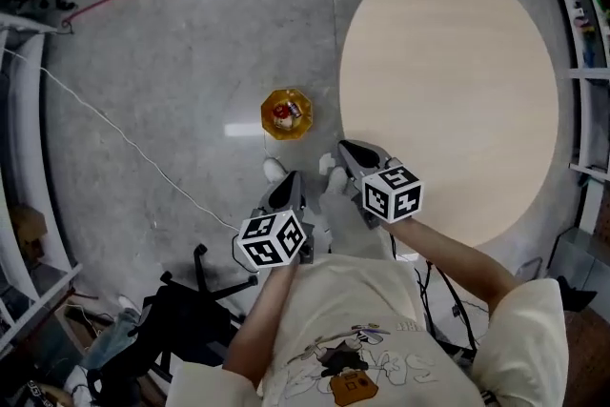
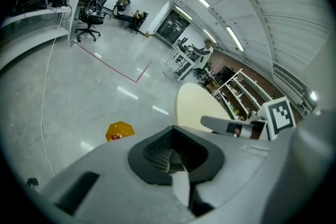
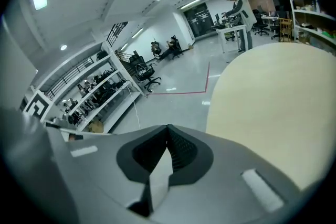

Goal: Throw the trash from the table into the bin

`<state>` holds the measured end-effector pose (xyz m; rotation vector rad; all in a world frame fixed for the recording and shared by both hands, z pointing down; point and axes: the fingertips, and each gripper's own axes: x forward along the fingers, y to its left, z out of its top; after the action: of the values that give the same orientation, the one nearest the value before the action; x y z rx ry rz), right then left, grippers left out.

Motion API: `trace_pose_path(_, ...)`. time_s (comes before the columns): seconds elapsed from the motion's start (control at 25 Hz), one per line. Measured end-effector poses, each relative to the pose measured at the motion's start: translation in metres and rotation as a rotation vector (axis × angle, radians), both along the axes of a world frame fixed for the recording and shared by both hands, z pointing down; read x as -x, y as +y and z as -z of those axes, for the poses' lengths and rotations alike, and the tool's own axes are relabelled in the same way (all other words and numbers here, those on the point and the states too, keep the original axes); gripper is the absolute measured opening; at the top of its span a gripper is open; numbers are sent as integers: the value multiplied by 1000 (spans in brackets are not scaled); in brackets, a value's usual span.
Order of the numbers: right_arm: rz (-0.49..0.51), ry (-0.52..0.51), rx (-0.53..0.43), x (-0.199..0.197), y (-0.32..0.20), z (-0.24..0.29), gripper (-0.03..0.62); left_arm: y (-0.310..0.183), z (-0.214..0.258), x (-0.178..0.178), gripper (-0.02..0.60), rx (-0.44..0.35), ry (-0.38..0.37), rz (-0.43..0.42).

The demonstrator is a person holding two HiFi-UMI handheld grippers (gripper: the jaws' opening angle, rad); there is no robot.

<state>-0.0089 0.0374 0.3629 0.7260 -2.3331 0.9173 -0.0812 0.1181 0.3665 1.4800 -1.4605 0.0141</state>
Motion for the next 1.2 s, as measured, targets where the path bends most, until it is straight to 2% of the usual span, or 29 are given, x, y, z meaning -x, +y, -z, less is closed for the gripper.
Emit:
trace_pose_path(0.16,-24,-31,-16,-48,21,32,6,-8,40,-34,6,-71,-20,-100)
trace_pose_path(0.4,-145,-72,-6,-98,43,41,5,-21,69,-82,6,-150,-93,-256)
trace_pose_path(0.6,-179,-124,-89,-118,51,66,5,-31,84,-122,6,-194,-135,-363)
trace_pose_path(0.84,-211,-119,-165,-153,54,69,5,-27,88,-165,6,-225,-152,-418)
trace_pose_path(1.2,-209,-114,-182,-171,61,59,5,-22,78,-186,6,-226,-159,-435)
